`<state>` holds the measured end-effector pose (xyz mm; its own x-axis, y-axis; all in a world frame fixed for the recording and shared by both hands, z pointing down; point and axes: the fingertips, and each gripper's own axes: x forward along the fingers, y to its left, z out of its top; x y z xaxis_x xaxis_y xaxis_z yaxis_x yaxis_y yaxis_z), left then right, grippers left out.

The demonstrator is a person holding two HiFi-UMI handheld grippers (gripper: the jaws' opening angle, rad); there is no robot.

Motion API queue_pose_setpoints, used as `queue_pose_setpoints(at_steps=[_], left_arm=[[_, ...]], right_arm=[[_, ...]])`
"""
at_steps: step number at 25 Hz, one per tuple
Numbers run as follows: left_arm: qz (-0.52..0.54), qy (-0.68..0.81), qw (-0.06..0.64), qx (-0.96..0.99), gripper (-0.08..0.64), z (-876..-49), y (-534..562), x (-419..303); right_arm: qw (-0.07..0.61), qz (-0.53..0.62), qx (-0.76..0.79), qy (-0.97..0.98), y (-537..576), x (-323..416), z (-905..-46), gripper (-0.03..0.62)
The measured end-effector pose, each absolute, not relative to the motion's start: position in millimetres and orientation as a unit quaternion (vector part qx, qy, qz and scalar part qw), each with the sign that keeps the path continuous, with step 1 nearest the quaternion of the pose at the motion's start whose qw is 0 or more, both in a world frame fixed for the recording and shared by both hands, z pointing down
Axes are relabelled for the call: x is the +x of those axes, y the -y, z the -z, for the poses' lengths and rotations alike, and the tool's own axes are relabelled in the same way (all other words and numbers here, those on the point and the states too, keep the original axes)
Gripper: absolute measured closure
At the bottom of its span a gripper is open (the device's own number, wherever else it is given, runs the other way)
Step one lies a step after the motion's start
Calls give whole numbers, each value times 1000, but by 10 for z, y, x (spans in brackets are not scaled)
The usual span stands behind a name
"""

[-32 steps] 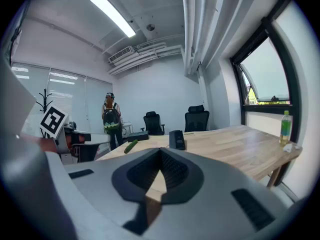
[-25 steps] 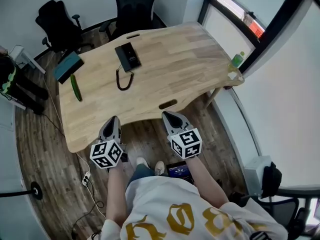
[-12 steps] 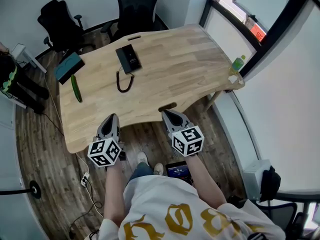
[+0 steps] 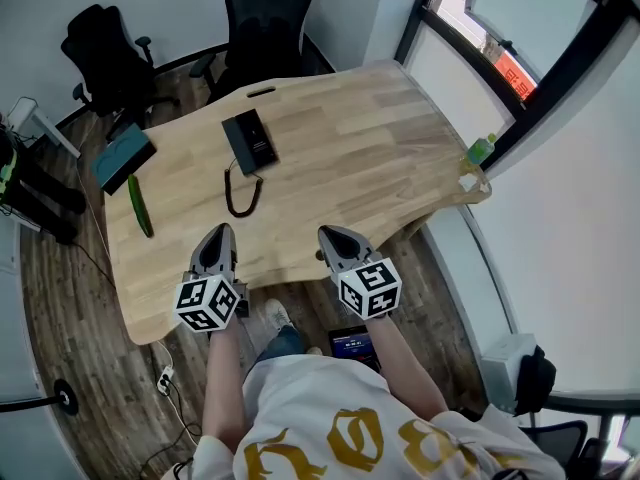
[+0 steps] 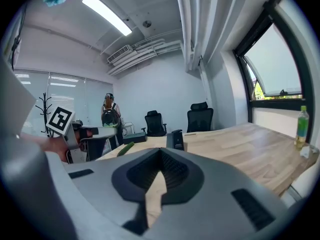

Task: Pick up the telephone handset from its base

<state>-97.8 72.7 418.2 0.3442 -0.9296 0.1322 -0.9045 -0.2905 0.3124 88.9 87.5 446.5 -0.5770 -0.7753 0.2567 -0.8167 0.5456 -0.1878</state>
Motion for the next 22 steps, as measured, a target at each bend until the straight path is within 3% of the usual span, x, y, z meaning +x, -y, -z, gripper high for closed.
queue_pose_setpoints(at_steps=[22], left_arm=[[-2, 558, 217, 801, 554, -4583, 1342, -1555]], right_arm=[[108, -169, 485, 851, 1004, 336, -4753, 588]])
